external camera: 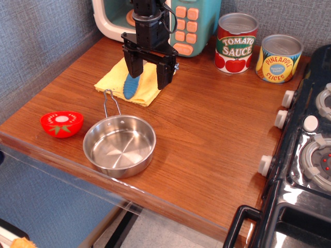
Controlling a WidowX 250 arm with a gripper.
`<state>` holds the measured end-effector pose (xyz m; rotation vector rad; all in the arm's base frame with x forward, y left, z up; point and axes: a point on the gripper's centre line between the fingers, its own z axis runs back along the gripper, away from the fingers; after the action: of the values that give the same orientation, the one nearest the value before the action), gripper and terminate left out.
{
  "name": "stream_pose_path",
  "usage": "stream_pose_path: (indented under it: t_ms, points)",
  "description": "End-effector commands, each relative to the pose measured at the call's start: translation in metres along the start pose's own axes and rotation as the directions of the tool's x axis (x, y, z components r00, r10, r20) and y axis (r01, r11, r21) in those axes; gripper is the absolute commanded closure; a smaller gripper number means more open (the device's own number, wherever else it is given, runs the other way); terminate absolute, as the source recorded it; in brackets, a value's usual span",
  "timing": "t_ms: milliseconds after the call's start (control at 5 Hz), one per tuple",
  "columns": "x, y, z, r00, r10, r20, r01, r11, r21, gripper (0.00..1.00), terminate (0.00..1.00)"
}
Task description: Move bowl to below canned foods
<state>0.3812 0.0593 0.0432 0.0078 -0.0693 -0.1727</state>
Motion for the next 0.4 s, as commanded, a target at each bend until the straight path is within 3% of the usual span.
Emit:
stream_pose_path:
  t_ms: [0,200]
  points:
    - [0.0,0.0,0.0,1.0,0.0,0.0,0.0,1.0,0.0,0.0,0.0]
    - [-0.011,0.008,0.012,0.999,0.012,0.031,-0.011,0.999,-0.044,0.0,0.0]
